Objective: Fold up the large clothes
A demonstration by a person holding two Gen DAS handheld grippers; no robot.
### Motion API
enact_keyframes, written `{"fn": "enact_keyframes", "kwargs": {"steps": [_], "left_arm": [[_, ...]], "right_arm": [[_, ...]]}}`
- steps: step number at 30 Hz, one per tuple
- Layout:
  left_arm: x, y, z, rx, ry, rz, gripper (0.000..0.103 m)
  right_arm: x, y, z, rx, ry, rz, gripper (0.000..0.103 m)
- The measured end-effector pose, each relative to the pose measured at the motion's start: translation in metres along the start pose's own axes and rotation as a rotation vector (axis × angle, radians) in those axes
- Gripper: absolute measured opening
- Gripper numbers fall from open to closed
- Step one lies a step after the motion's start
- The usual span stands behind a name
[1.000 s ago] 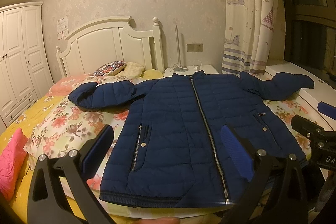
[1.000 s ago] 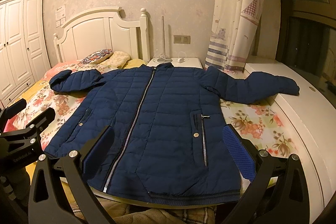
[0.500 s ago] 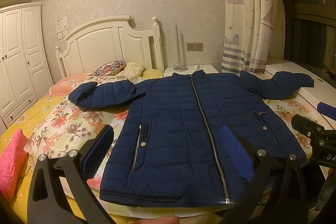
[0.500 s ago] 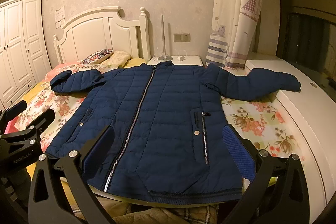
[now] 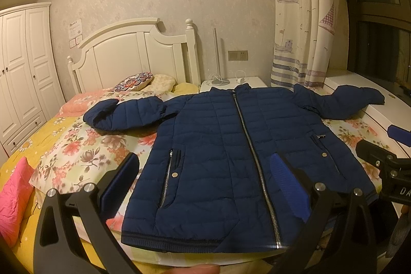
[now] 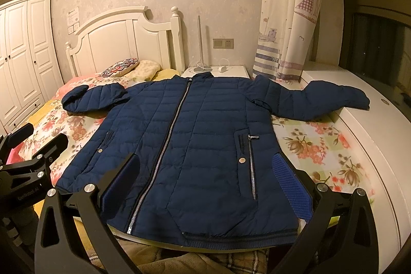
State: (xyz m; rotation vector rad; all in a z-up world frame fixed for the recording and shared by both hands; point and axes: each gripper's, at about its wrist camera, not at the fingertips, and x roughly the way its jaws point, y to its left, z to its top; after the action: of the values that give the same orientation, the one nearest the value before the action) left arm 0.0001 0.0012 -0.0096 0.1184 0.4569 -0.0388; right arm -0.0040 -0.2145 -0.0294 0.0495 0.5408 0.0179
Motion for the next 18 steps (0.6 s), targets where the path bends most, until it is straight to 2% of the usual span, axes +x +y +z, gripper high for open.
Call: {"fn": "enact_keyframes", "kwargs": {"steps": [18], "left_arm": [[0.0009,-0.0029,-0.0009,0.002,0.004,0.002,0.101]], "right_arm": [[0.0030,-0.0005,-0.0011,0.004,0.009,0.006,0.099]]}}
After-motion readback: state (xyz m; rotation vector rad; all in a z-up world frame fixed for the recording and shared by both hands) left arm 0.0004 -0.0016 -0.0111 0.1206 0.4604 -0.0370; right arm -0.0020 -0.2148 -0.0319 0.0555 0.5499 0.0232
